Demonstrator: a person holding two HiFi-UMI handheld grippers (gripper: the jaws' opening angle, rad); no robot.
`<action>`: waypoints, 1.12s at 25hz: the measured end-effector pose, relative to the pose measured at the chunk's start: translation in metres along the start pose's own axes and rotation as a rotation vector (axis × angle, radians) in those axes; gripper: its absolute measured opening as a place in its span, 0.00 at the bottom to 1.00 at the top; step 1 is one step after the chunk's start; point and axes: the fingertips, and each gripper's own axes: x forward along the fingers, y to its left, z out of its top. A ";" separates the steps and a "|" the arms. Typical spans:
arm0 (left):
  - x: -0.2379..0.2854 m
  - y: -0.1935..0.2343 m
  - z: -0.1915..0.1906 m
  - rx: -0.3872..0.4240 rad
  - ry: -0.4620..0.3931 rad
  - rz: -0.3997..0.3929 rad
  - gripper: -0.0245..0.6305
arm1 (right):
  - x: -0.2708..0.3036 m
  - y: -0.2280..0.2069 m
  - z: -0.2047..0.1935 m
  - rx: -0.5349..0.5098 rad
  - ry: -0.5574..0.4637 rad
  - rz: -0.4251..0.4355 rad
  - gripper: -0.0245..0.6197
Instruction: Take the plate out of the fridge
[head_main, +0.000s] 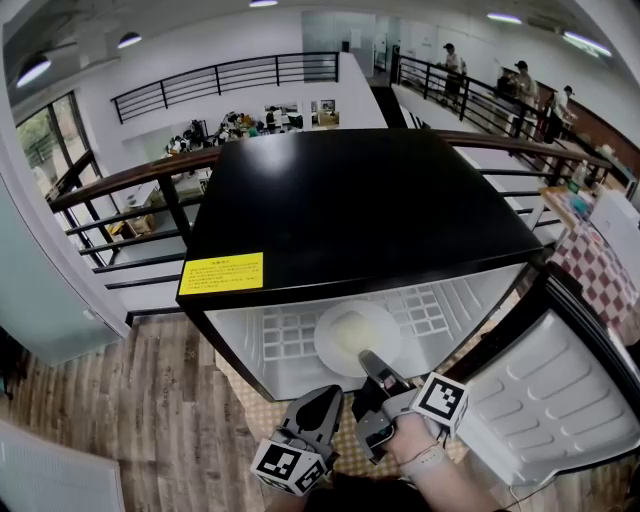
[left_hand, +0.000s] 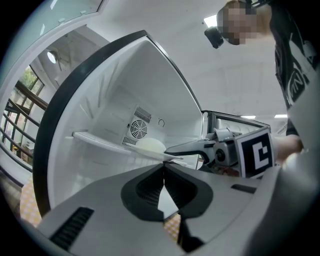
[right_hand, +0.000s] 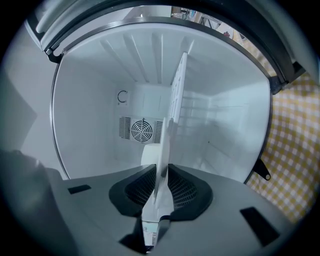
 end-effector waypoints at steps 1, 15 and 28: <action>-0.001 0.000 0.000 -0.001 0.001 0.001 0.05 | 0.002 0.001 0.000 0.005 0.000 0.002 0.15; -0.002 0.003 0.000 -0.002 0.002 0.007 0.05 | -0.001 -0.001 -0.003 0.045 -0.019 -0.001 0.13; 0.000 0.000 -0.001 -0.006 0.003 0.001 0.05 | -0.009 0.000 -0.003 0.028 -0.010 0.051 0.13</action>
